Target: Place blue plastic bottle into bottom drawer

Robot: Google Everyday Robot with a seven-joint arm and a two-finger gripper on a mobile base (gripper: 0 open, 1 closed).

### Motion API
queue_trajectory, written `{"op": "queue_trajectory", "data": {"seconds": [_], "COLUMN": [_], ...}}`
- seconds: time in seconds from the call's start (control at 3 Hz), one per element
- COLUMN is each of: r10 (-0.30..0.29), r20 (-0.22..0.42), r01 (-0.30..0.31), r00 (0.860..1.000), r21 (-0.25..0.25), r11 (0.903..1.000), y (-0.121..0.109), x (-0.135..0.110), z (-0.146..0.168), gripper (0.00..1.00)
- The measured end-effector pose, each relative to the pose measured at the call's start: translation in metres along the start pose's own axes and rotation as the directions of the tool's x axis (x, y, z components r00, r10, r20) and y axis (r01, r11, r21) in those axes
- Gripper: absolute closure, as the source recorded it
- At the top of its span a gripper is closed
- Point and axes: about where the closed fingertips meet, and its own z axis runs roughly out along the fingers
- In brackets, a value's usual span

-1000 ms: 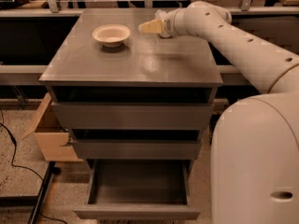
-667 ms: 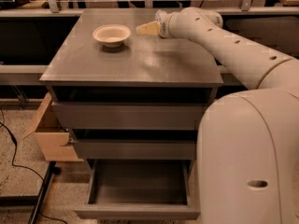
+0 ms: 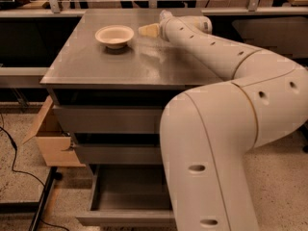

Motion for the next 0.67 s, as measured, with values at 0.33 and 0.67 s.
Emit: {"op": "queue_trajectory", "data": {"seconds": [0.33,0.67], "r10": [0.037,0.064], "r20": [0.034,0.052], "r01": [-0.040,-0.070], "r00": [0.999,0.997], "r21": [0.083,0.111], "r11": [0.9957,0.9914], "y": [-0.025,-0.036], "x": [-0.003,-0.002], "z": [0.019,0.026], "gripper": [0.03,0.26]}}
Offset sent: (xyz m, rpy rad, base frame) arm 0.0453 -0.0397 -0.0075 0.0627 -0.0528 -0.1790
